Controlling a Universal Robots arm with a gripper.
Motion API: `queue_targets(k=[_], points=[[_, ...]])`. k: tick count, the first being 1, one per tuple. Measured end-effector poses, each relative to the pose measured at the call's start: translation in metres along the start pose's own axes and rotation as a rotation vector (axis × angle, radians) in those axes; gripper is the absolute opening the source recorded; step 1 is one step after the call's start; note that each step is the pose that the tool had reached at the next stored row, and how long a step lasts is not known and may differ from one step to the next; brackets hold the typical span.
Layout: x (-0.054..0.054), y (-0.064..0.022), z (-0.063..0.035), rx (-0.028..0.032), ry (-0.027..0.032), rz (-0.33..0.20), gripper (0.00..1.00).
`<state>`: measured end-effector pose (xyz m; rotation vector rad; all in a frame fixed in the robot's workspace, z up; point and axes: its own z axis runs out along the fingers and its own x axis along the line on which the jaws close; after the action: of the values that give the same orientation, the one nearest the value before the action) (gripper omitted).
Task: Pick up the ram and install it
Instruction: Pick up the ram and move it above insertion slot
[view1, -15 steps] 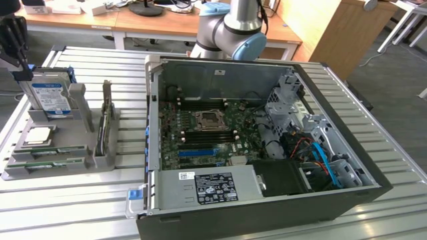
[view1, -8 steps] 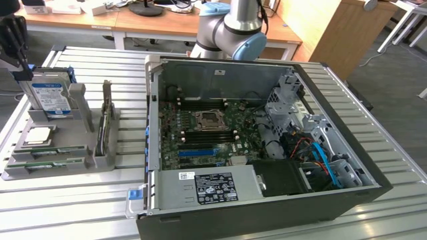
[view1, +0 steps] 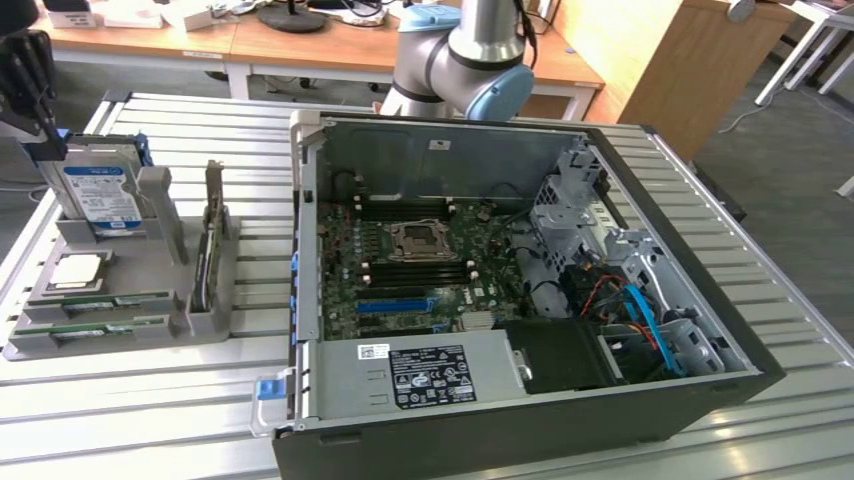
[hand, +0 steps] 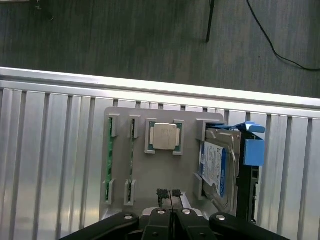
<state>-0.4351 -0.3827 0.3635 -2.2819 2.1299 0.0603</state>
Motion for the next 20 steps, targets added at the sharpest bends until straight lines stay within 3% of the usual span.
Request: queue_targets(k=[3, 18, 20], points=[[0.0015, 0.0001, -0.0001, 0.0021, -0.0122, 0.0, 0.11], [0.0018, 0.0002, 0.0, 0.0022, -0.013, 0.0, 0.11], [0.0018, 0.0001, -0.0001, 0.0023, -0.0131, 0.0, 0.23]])
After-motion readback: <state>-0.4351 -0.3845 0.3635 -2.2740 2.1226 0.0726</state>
